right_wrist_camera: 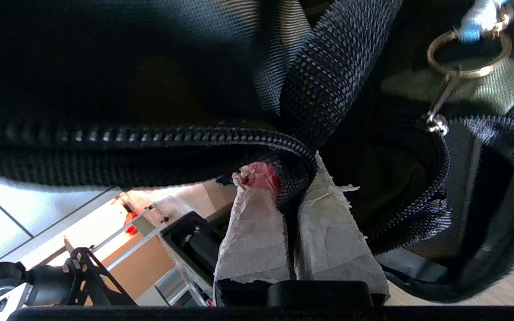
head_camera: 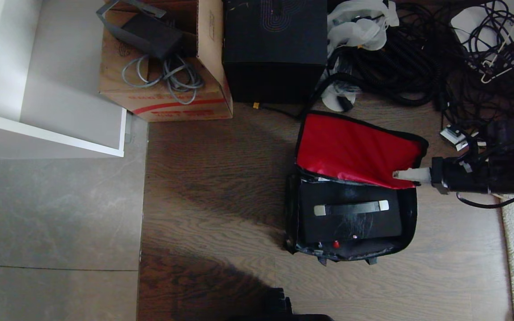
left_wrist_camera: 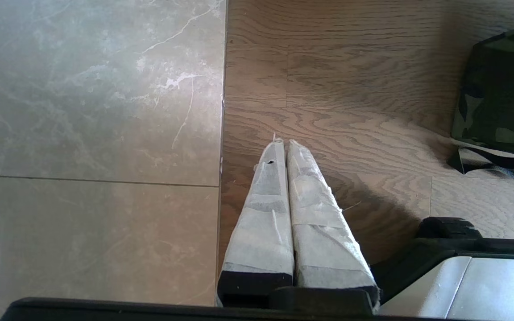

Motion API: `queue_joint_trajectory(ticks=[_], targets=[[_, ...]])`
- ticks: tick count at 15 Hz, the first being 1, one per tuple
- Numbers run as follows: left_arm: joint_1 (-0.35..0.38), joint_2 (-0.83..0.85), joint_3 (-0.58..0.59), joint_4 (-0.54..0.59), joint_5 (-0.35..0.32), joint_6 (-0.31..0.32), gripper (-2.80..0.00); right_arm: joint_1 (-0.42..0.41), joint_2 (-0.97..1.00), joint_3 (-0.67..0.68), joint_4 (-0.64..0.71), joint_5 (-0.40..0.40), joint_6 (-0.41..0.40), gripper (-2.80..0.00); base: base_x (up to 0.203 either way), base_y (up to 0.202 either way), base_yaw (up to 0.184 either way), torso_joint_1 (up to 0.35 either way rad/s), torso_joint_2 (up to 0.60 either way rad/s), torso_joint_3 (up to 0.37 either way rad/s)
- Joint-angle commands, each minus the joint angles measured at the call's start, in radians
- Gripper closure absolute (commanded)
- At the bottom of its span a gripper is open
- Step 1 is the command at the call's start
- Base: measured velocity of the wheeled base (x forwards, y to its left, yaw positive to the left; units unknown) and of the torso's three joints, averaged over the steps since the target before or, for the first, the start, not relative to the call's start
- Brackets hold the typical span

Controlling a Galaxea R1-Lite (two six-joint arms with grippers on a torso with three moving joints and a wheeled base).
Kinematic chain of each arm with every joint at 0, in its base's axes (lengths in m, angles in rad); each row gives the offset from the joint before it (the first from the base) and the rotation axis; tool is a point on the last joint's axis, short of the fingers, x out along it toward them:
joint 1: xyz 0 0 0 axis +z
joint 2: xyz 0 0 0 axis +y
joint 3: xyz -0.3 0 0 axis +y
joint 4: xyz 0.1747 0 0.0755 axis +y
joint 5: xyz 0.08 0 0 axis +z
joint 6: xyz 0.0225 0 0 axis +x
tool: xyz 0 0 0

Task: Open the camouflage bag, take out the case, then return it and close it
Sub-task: Close the top of the storage box

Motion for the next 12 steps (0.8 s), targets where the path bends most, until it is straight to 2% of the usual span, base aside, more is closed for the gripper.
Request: queue_joint_trajectory(ticks=[1, 2, 5, 7, 8, 10, 12], targets=[[0.0, 0.0, -0.001, 0.0, 0.0, 0.0, 0.0, -0.009, -0.022, 0.031, -0.008, 0.008, -0.004, 0.0, 0.0, 0.0, 0.0, 0.0, 0.0, 0.0], [0.0, 0.0, -0.001, 0.0, 0.0, 0.0, 0.0, -0.011, -0.024, 0.052, -0.009, 0.008, -0.016, 0.0, 0.0, 0.0, 0.0, 0.0, 0.0, 0.0], [0.0, 0.0, 0.0, 0.0, 0.0, 0.0, 0.0, -0.012, -0.024, 0.093, -0.001, 0.007, -0.135, 0.0, 0.0, 0.0, 0.0, 0.0, 0.0, 0.0], [0.0, 0.0, 0.0, 0.0, 0.0, 0.0, 0.0, -0.012, -0.025, 0.106, -0.004, 0.008, -0.149, 0.0, 0.0, 0.0, 0.0, 0.0, 0.0, 0.0], [0.0, 0.0, 0.001, 0.0, 0.0, 0.0, 0.0, -0.01, -0.029, 0.109, -0.005, 0.01, -0.144, -2.8, 0.0, 0.0, 0.0, 0.0, 0.0, 0.0], [0.0, 0.0, 0.0, 0.0, 0.0, 0.0, 0.0, -0.009, -0.045, 0.142, -0.004, 0.037, -0.137, -2.8, 0.0, 0.0, 0.0, 0.0, 0.0, 0.0], [0.0, 0.0, -0.001, 0.0, 0.0, 0.0, 0.0, -0.009, -0.073, 0.201, 0.01, 0.11, -0.142, -2.8, 0.0, 0.0, 0.0, 0.0, 0.0, 0.0]])
